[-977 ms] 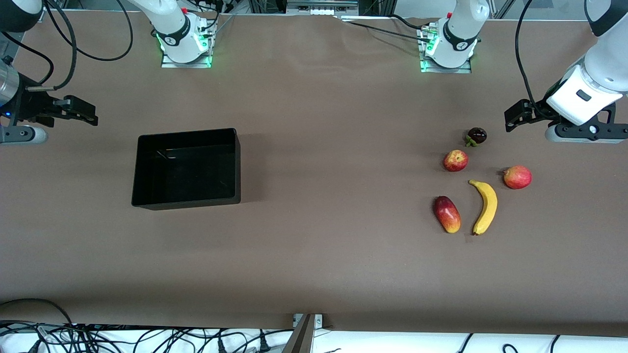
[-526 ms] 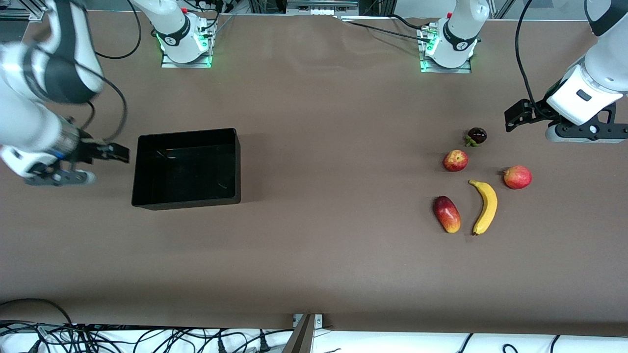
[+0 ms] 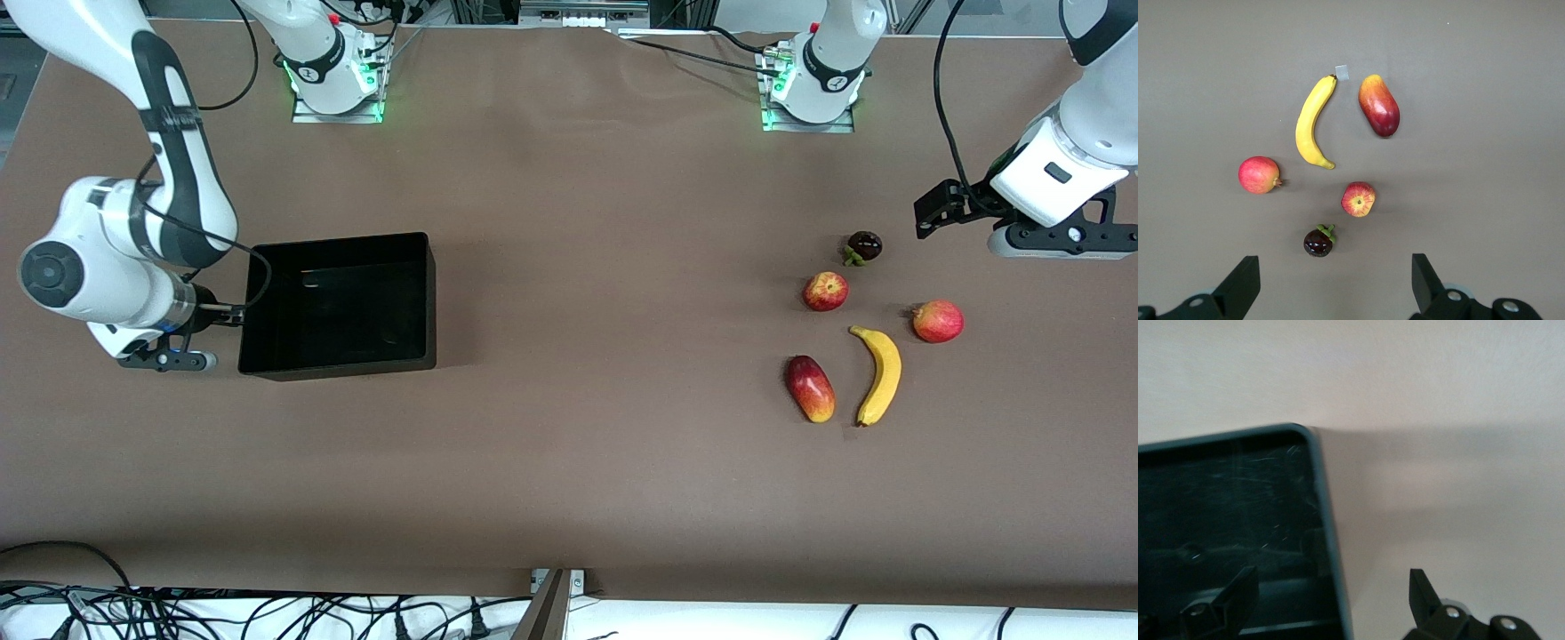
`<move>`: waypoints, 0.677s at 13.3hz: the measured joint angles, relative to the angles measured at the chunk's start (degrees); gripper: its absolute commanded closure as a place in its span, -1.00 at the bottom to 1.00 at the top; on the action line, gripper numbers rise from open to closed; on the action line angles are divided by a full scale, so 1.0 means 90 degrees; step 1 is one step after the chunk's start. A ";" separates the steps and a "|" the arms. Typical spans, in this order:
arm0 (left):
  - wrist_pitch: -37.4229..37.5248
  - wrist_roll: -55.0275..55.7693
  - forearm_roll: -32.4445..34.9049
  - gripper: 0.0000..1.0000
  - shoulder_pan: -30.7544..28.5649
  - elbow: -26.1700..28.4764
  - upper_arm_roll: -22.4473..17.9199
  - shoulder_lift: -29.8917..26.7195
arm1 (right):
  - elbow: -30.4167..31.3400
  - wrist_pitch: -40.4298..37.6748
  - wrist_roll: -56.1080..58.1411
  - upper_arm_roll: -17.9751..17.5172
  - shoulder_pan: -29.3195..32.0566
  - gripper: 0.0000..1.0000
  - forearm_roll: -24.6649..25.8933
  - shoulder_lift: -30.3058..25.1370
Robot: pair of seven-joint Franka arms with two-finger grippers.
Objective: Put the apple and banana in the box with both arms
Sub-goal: 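Reach the right gripper to the black box rim and grip it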
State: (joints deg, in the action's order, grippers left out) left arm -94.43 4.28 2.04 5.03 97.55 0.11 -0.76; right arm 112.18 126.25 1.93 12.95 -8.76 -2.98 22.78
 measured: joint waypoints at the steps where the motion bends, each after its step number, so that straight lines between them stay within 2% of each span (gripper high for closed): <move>1: 0.0000 0.0000 0.0000 -1.00 0.0000 0.0000 0.0000 0.0000 | 0.0263 0.0266 0.0000 0.0000 0.0022 -0.85 -0.0083 0.0020; 2: 0.0001 0.0000 0.0000 -1.00 0.0000 0.0000 0.0000 0.0000 | 0.0473 0.0432 0.0000 0.0000 0.0027 -0.70 -0.0165 0.0022; 4: 0.0001 0.0000 0.0000 -1.00 0.0000 0.0000 0.0000 0.0000 | 0.0705 0.0571 0.0000 -0.0001 0.0027 -0.13 -0.0241 0.0022; 6: 0.0001 0.0000 0.0000 -1.00 0.0000 0.0000 0.0000 0.0000 | 0.0785 0.0585 0.0000 -0.0001 0.0027 0.81 -0.0269 0.0019; 7: 0.0001 0.0000 0.0000 -1.00 0.0000 0.0000 0.0000 0.0000 | 0.0805 0.0584 0.0000 -0.0004 0.0027 1.00 -0.0272 0.0019; 9: 0.0001 0.0000 0.0000 -1.00 0.0000 0.0000 0.0000 0.0000 | 0.0815 0.0544 0.0000 -0.0007 0.0026 1.00 -0.0274 0.0016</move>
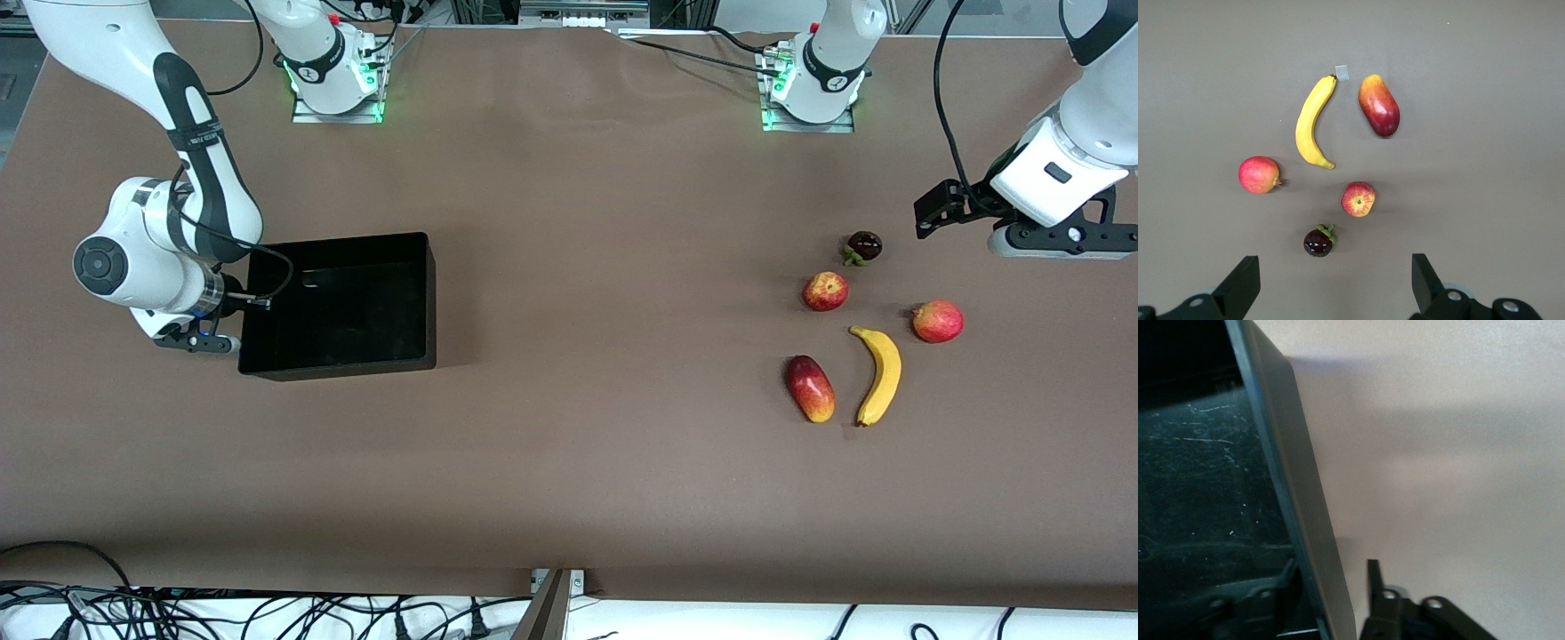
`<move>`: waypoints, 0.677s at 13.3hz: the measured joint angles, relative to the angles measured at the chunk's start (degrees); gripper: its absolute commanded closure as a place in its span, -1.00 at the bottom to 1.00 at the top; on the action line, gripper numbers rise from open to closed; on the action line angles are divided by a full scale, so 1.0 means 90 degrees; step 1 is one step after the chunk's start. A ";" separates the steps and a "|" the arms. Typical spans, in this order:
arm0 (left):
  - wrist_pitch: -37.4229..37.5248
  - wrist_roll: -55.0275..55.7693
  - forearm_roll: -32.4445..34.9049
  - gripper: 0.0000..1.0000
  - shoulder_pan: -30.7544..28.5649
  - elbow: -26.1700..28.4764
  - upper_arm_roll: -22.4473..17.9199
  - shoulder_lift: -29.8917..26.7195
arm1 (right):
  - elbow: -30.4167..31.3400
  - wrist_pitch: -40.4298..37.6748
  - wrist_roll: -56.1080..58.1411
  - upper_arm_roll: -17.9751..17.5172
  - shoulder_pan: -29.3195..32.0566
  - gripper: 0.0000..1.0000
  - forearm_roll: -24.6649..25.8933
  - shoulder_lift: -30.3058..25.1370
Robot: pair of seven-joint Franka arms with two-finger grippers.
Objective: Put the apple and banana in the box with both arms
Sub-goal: 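Reach the right gripper to the black box rim and grip it, then slide the black box with the right gripper toward the fruit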
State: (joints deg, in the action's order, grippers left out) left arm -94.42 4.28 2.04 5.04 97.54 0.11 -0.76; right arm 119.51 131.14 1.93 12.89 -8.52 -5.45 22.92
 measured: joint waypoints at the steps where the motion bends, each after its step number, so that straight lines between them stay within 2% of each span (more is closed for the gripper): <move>1: 0.0000 0.0000 0.0000 -1.00 0.0000 0.0000 0.0000 0.0000 | -0.0004 -0.0053 0.0000 -0.0009 0.0000 1.00 -0.0001 -0.0011; 4: 0.0000 0.0000 0.0000 -1.00 0.0000 0.0000 0.0000 0.0000 | -0.0289 -0.0632 0.0059 -0.0083 -0.0028 1.00 -0.0004 -0.0113; 6: 0.0000 0.0000 0.0000 -1.00 0.0000 0.0000 0.0000 0.0000 | -0.0896 -0.1168 -0.0007 -0.0118 -0.0155 1.00 -0.0013 -0.0170; 9: 0.0000 0.0000 0.0000 -1.00 0.0000 0.0000 0.0000 0.0000 | -0.1894 -0.1935 -0.0116 -0.0146 -0.0711 1.00 -0.0047 -0.0190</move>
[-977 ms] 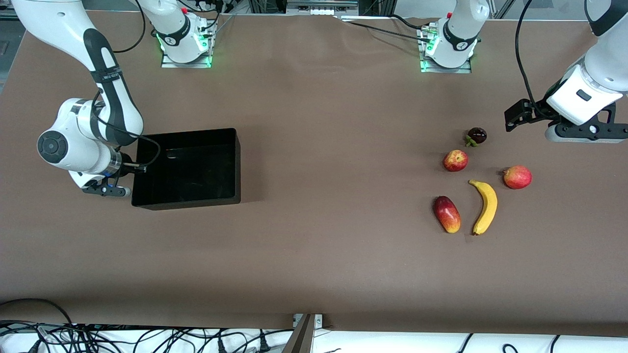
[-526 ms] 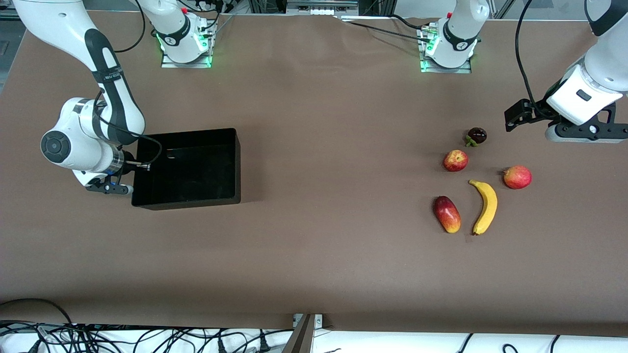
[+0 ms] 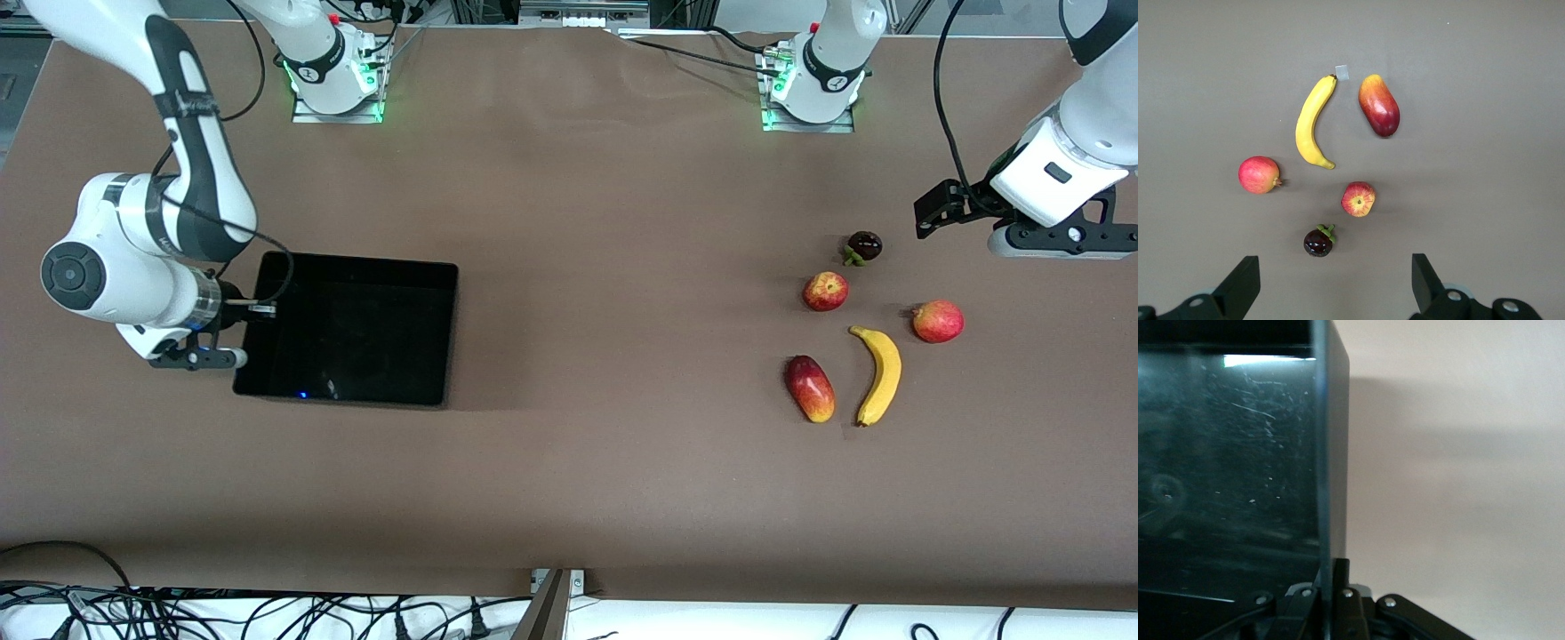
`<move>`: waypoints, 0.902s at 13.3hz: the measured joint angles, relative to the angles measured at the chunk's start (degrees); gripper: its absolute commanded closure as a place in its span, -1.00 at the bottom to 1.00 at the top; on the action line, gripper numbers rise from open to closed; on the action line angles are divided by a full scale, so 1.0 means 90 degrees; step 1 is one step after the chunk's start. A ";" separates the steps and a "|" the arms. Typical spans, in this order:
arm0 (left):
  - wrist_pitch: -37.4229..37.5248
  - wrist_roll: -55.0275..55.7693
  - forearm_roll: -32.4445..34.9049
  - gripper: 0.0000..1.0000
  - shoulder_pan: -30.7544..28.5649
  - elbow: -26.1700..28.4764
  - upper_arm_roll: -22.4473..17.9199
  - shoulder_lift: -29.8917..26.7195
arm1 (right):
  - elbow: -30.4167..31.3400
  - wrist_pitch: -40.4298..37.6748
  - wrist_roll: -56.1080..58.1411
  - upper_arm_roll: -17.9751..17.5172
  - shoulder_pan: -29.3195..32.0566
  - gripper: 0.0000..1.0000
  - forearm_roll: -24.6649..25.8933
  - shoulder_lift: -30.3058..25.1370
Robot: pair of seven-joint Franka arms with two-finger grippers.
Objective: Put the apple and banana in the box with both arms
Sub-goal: 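Slide the black box with the right gripper toward the fruit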
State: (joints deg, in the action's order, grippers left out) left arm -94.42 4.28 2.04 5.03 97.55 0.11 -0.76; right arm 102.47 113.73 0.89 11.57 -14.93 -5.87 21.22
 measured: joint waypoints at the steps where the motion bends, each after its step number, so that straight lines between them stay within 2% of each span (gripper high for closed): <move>1: 0.0000 0.0000 0.0000 -1.00 0.0000 0.0000 0.0000 0.0000 | -0.0230 -0.0170 -0.0170 -0.0013 -0.0243 1.00 -0.0060 0.0002; 6: 0.0000 0.0000 0.0000 -1.00 0.0000 0.0000 0.0000 0.0000 | -0.0740 -0.0258 -0.1765 -0.0068 -0.1839 1.00 -0.1018 0.0324; 10: 0.0000 0.0000 0.0000 -1.00 0.0000 -0.0001 0.0000 0.0000 | -0.1352 0.0227 -0.3276 -0.0100 -0.3412 1.00 -0.1492 0.1189; 12: 0.0001 0.0000 0.0000 -1.00 0.0000 -0.0001 0.0000 0.0000 | -0.1648 0.0682 -0.3668 -0.0100 -0.3951 1.00 -0.1535 0.1642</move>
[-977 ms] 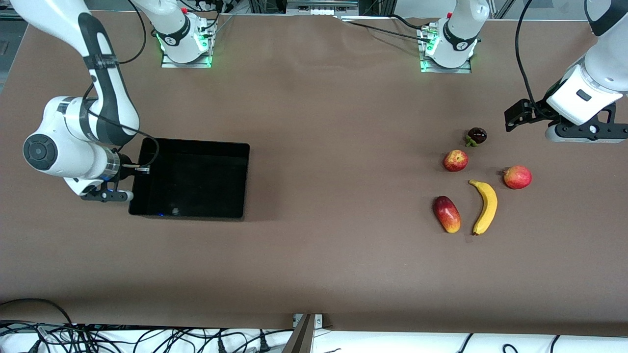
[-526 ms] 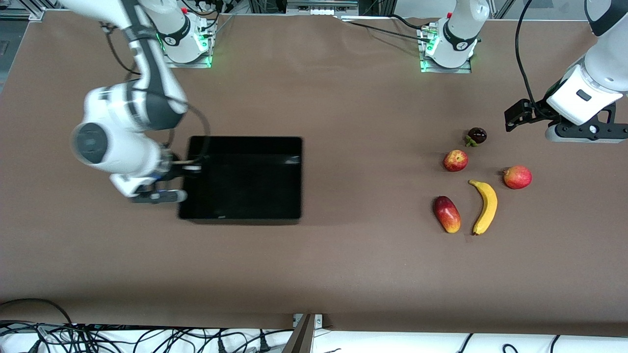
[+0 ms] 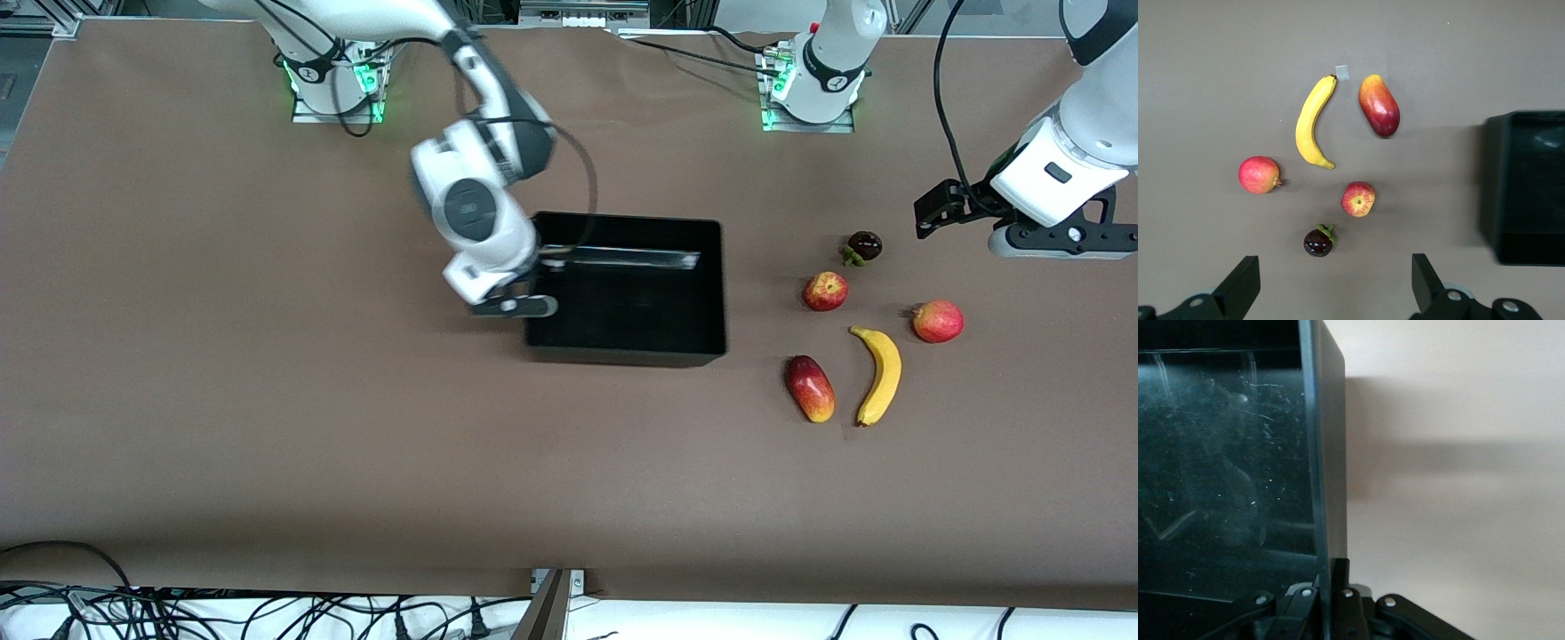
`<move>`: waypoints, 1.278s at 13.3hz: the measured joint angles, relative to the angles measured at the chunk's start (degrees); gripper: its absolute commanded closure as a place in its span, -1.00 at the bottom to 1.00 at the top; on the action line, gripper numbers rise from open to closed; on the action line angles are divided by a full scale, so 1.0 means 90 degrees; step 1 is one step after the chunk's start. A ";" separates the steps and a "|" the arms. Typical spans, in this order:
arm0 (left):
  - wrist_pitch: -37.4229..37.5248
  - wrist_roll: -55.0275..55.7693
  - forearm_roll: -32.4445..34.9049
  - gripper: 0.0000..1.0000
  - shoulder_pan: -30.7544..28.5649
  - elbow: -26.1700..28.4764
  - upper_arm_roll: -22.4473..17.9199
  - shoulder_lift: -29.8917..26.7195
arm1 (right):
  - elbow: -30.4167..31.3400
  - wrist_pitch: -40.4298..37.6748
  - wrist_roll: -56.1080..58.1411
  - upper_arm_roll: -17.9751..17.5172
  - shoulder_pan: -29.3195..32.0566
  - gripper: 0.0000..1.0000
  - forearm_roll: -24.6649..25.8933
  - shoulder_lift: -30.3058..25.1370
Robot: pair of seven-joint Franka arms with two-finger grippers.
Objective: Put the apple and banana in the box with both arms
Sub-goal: 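Slide the black box with the right gripper toward the fruit, then release the box with the right gripper while the left gripper grasps the apple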
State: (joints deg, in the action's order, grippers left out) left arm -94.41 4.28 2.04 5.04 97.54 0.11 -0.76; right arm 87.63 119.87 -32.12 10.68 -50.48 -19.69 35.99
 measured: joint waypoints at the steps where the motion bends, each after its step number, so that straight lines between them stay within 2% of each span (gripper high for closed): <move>1: 0.0001 0.0000 0.0000 -1.00 0.0000 0.0000 0.0000 0.0000 | -0.0128 0.0191 -0.0076 0.0002 -0.0175 1.00 -0.0007 0.0202; 6: 0.0047 0.0000 0.0000 -1.00 0.0000 -0.0001 0.0000 0.0000 | -0.0512 0.0684 -0.0113 0.0009 -0.0485 1.00 -0.0010 0.0892; 9: 0.0362 0.0000 0.0000 -1.00 -0.0005 0.0023 -0.0003 0.0052 | -0.0593 0.0786 -0.0111 0.0022 -0.0491 1.00 -0.0015 0.1011; 11: 0.0499 0.0001 0.0000 -1.00 -0.0037 0.0112 -0.0017 0.0349 | -0.0645 0.0867 -0.0110 0.0018 -0.0502 1.00 -0.0016 0.1067; 12: 0.0496 0.0007 0.0000 -1.00 -0.0061 0.0158 -0.0029 0.0603 | -0.0660 0.0887 -0.0104 0.0016 -0.0509 0.19 -0.0016 0.1079; 13: 0.0484 0.0007 0.0000 -1.00 -0.0104 0.0178 -0.0044 0.0884 | -0.0668 0.0891 -0.0098 0.0017 -0.0510 -0.99 -0.0016 0.1084; 15: 0.0348 0.0007 0.0000 -1.00 -0.0202 0.0231 -0.0053 0.1369 | -0.0713 0.0970 -0.0095 0.0042 -0.0506 -1.00 -0.0016 0.1084; 17: -0.0349 0.0007 0.0000 -1.00 -0.0225 0.0623 -0.0051 0.1581 | -0.0890 0.0778 -0.0095 0.0127 -0.0428 -1.00 -0.0016 0.1036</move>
State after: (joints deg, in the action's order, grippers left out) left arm -97.56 4.34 2.04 3.01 103.14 -0.35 13.47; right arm 79.62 126.87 -32.97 11.82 -54.33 -19.84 45.32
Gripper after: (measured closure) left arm 0.000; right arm 0.608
